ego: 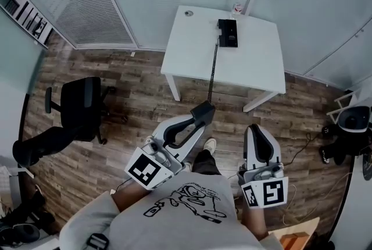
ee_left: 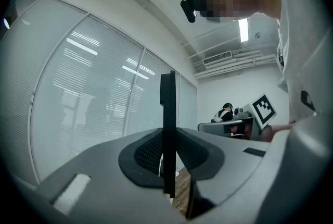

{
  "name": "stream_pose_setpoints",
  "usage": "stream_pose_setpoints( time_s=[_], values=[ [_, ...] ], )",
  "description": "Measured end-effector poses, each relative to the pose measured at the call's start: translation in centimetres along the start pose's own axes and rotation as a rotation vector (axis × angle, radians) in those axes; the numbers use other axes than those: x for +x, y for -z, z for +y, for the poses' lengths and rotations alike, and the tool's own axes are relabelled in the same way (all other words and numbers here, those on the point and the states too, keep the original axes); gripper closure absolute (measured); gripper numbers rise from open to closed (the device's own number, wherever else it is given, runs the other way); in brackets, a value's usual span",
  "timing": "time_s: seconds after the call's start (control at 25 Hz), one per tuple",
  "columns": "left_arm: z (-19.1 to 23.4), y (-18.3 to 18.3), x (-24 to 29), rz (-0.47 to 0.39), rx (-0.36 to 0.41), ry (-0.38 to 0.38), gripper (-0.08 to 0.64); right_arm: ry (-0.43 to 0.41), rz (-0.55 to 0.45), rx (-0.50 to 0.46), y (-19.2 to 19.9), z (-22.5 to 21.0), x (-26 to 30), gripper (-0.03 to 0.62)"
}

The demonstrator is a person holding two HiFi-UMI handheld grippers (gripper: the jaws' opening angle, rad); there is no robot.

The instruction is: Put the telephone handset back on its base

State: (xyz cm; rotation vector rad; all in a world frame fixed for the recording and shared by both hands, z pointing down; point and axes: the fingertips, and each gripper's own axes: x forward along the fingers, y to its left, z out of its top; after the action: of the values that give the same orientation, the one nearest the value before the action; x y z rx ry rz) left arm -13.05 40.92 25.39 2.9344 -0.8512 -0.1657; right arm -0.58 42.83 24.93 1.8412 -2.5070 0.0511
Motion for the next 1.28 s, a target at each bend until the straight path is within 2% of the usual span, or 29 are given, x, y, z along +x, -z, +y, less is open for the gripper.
stream_pose_setpoints(
  time_s=[0.6,0.76,1.28],
  values=[
    [2.2,1.4,14.5,0.054,0.030,-0.022,0.491,-0.034,-0.012,0.050,-0.1,-13.8,6.2,0.565],
    [2.3,1.7,17.9,0.043,0.013,-0.037,0.491,-0.033,0.001,0.053,0.7,-17.1,7.1,0.565],
    [4.1,3.4,22.3,0.074,0.009,-0.073,0.491,-0.058,0.016,0.071,1.7,-21.5,9.4,0.565]
  ],
)
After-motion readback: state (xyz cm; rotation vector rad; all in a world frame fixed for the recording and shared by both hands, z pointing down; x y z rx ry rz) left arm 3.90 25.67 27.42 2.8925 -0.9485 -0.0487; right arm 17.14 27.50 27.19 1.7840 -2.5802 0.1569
